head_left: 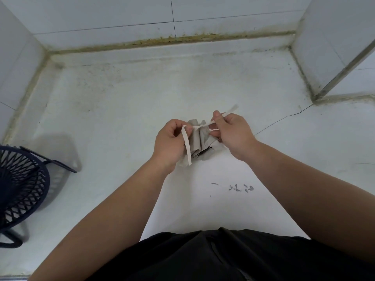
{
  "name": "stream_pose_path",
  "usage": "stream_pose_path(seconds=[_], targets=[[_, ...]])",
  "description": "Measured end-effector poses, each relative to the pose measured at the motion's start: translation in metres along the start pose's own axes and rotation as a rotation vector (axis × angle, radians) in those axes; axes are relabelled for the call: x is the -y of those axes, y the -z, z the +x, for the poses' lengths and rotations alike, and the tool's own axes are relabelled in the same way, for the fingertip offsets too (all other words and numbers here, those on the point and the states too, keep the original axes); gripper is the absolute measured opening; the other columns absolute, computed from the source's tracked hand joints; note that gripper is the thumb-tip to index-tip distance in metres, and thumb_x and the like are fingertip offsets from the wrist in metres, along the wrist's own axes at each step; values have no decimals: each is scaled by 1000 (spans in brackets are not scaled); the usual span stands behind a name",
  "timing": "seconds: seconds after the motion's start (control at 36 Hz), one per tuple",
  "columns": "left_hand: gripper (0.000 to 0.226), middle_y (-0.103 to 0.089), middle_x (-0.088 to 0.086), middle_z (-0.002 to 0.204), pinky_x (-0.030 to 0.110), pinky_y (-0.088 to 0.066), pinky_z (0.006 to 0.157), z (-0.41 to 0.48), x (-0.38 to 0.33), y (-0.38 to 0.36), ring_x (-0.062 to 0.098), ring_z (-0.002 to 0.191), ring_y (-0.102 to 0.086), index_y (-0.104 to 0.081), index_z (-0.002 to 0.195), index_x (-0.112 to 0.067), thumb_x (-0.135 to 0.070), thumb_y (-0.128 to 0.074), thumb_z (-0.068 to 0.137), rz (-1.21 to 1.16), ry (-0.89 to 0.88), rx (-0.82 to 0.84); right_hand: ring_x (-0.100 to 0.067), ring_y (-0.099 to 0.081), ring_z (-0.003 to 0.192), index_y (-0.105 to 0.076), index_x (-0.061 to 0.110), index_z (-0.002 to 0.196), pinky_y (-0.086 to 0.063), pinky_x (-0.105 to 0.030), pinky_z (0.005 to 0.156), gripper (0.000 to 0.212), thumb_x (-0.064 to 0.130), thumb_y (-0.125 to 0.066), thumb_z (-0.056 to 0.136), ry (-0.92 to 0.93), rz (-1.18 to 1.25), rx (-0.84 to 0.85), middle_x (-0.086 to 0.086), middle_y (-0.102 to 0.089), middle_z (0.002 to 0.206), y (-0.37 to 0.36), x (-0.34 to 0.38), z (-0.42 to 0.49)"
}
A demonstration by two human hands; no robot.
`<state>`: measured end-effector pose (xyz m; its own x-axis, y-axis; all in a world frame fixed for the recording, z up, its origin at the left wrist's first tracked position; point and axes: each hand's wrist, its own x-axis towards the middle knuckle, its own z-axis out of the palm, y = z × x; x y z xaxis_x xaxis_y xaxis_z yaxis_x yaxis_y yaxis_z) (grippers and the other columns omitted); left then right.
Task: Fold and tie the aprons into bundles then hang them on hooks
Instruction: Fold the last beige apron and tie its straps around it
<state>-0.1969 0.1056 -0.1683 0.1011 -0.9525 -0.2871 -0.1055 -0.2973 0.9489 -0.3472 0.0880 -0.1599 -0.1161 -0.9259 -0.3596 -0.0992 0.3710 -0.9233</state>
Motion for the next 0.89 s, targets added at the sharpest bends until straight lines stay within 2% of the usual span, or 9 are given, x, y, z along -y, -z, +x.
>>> stream_pose_path(seconds=[0.06,0.14,0.28,0.39,0.47,0.61,0.69,0.78,0.89], targets=[[22,-58,-6,73,20,-44,64,1,6,7,5,64,-53,-59,75,-19,-7,-56,94,61,14,-13,-12,-58,61,-55,14,75,-48,-19,57,31,31,-46,99,-48,1,-73,-3,-61,78,4,-5,4],[29,-58,-2,74,32,-47,70,2,13,17,16,71,-54,-57,72,-18,3,-50,90,86,32,-48,-19,-60,78,-55,15,71,-50,-37,80,35,35,-45,98,-89,-101,-116,0,-63,76,9,-13,8],[22,-63,5,83,33,-56,81,-1,15,18,12,77,-69,-55,79,-11,1,-50,95,-50,56,-76,-26,-59,79,-52,14,61,-50,-47,83,41,31,-45,97,-182,-62,-180,0,-62,67,5,-16,10],[21,-71,3,86,30,-55,80,-1,11,13,18,84,-70,-53,78,-9,7,-51,92,-232,60,-79,-23,-60,72,-49,12,69,-50,-42,77,36,32,-41,98,-246,24,-165,-1,-63,67,2,-15,9],[21,-72,4,92,25,-55,79,-1,-2,8,18,88,-71,-52,78,-8,4,-49,96,-414,100,15,-20,-55,59,-47,13,79,-47,-34,61,32,34,-36,101,-212,82,-90,-3,-63,69,0,-7,7],[21,-69,3,87,26,-54,76,-2,-7,0,17,85,-65,-49,81,-11,-4,-44,100,-251,58,32,-19,-52,53,-46,13,80,-43,-24,48,33,37,-37,101,-269,176,-15,-7,-54,66,1,3,5],[18,-68,-1,83,29,-54,78,0,-3,-3,14,76,-65,-51,83,-12,-5,-46,99,-203,61,-29,-24,-51,65,-50,9,79,-48,-28,56,32,36,-49,97,-346,195,54,-11,-51,71,-2,-1,2],[15,-69,-4,83,28,-55,76,1,-2,-6,12,74,-65,-52,85,-14,-8,-49,98,-189,51,-47,-25,-47,80,-52,7,85,-51,-26,60,12,13,-62,89,-345,172,136,-14,-46,85,-4,-7,0],[13,-68,-4,81,23,-55,76,-2,-7,-8,12,78,-64,-54,86,-14,-7,-51,97,-177,8,-54,-24,-46,74,-47,11,71,-48,-32,69,23,5,-60,90,-273,97,139,-13,-43,82,-5,-12,0]])
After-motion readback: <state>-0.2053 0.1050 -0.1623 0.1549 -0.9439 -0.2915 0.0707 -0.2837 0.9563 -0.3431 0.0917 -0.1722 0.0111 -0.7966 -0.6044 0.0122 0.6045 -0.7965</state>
